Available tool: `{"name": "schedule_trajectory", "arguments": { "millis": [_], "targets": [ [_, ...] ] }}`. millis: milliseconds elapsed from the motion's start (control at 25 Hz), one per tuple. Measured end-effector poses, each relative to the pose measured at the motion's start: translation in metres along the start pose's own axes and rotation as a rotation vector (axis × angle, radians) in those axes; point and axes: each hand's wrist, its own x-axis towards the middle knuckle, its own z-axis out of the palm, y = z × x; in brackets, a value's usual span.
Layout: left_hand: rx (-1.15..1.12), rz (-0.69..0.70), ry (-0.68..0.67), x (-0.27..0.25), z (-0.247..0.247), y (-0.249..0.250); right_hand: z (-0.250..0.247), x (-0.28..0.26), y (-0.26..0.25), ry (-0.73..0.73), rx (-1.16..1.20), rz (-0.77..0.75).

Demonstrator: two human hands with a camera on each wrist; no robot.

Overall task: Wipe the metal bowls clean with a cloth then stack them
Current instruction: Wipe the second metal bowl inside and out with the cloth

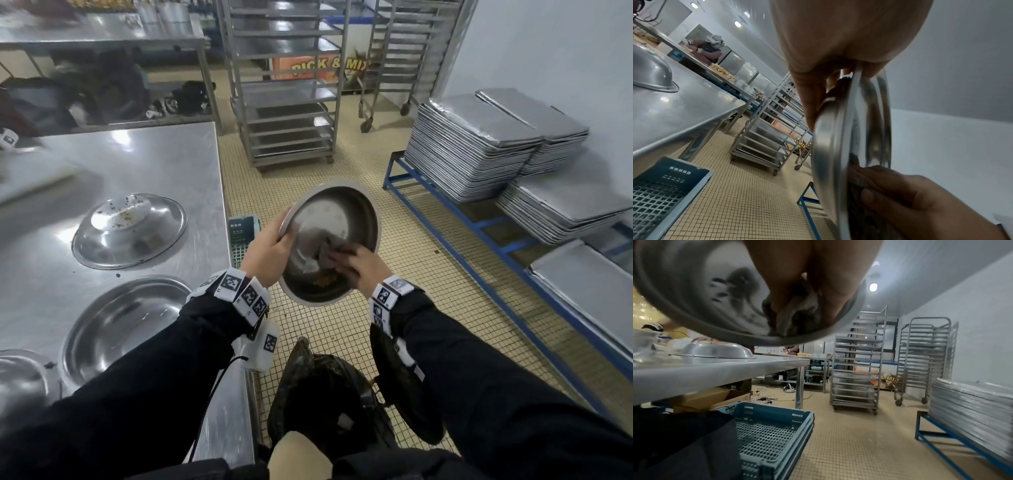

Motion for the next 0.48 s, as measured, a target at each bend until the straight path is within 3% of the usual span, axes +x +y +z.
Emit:
{"name": "schedule_trajectory", "arguments": {
  "millis": [160,320,400,480],
  "targets": [
    [0.12,0.08,-0.017,0.004,0.007,-0.01,0.021,-0.008,-0.017,-0.063,0.152,-0.04],
    [0.19,0.122,-0.024,0.005,0.01,-0.013,0.028,-0.008,-0.018,-0.177,0.127,-0.036],
    [0.151,0.078,-0.042,0.008,0.007,-0.015,0.024,-0.01,-0.012,-0.075,0.153,0.015],
    [0.067,0.003,-0.07,0.009,0.001,-0.014,0.014,-0.004,-0.01,0.219,0.242,0.06]
  ]
}}
